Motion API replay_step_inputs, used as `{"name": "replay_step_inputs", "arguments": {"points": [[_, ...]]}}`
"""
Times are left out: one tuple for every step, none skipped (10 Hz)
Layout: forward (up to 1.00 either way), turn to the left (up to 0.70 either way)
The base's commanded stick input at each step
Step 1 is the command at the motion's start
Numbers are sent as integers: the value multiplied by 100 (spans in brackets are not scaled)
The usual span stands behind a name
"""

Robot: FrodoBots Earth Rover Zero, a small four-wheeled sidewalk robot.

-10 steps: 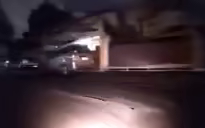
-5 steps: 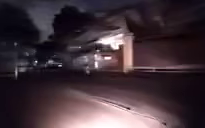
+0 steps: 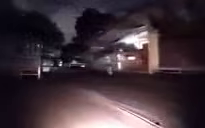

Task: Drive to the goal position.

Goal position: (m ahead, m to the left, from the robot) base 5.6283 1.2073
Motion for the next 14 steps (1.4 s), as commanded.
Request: {"name": "replay_step_inputs", "arguments": {"points": [[50, 0], [50, 0], [50, 0], [50, 0], [50, 0], [50, 0], [50, -14], [50, -27], [50, -19], [50, 0], [50, 0], [50, 2], [50, 27], [50, 27]]}}
